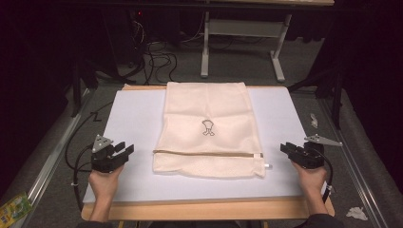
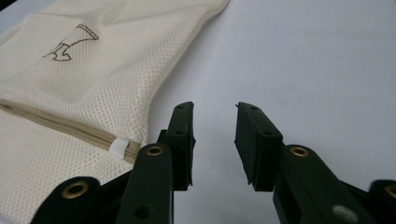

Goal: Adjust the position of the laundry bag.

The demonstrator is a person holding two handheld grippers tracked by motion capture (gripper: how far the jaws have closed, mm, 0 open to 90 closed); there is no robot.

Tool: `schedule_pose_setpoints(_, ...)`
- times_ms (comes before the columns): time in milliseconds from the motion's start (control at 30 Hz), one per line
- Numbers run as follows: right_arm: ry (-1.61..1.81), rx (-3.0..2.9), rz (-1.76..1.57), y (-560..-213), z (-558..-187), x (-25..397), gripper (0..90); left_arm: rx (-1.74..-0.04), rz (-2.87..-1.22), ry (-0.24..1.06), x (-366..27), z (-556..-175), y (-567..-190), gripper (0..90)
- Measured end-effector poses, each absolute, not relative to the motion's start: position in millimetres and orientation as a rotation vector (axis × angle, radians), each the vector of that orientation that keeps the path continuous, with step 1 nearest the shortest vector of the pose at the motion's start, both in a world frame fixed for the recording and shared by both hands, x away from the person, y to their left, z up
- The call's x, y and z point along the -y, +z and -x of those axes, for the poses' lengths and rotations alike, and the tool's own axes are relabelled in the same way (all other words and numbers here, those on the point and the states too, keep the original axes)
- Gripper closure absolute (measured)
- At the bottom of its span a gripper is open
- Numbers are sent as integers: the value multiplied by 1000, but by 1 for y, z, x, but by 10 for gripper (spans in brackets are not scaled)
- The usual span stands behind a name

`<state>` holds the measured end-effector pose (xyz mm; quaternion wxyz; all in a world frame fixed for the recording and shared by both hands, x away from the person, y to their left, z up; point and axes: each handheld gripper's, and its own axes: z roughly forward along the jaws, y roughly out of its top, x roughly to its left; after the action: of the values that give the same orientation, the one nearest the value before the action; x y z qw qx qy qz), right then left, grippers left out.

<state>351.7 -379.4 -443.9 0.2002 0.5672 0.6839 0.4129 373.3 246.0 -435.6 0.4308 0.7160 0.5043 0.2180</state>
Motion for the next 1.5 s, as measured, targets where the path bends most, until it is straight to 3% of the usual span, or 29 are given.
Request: schedule_pose_setpoints(1500,1060,-1842,-1642,-464,-363,388,677,-1353,-1781,522,-248,-397,-470,577)
